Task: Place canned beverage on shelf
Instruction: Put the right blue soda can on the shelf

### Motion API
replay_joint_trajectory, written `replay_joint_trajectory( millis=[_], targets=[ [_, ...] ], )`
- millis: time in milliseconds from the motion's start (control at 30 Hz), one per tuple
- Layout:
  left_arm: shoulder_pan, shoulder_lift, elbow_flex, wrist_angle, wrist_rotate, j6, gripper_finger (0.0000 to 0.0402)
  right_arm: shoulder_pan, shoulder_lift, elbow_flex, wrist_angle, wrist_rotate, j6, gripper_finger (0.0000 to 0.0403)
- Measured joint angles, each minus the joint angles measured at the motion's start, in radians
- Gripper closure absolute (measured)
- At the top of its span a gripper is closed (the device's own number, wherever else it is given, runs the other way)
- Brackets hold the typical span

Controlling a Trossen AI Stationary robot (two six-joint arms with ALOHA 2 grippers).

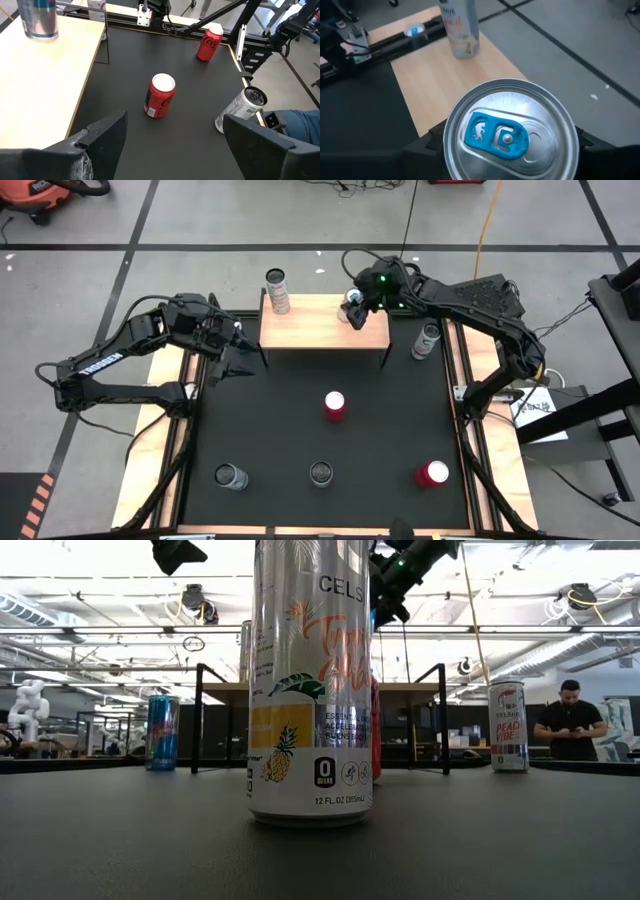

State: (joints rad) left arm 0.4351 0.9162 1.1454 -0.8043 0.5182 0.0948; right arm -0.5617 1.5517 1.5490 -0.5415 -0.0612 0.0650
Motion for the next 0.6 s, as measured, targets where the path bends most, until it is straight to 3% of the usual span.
replay_joint_trajectory(
  millis=[133,433,600],
  targets=[
    [0.0,0.0,0.0,0.001,-0.018,0.0,0.007,-0.009,0.002,0.0,-0.019,0.007,0.001,0.0202],
    [0.0,0.059,0.0,0.005,-0.18,-0.003,0.007,-0.006,0.002,0.0,-0.023,0.0,0.002,0.0202],
    [0.0,0.132,0.0,0.066,-0.187,0.046,0.007,-0.006,0.0,-0.001,-0.025,-0.109,0.052,0.0202]
  ],
)
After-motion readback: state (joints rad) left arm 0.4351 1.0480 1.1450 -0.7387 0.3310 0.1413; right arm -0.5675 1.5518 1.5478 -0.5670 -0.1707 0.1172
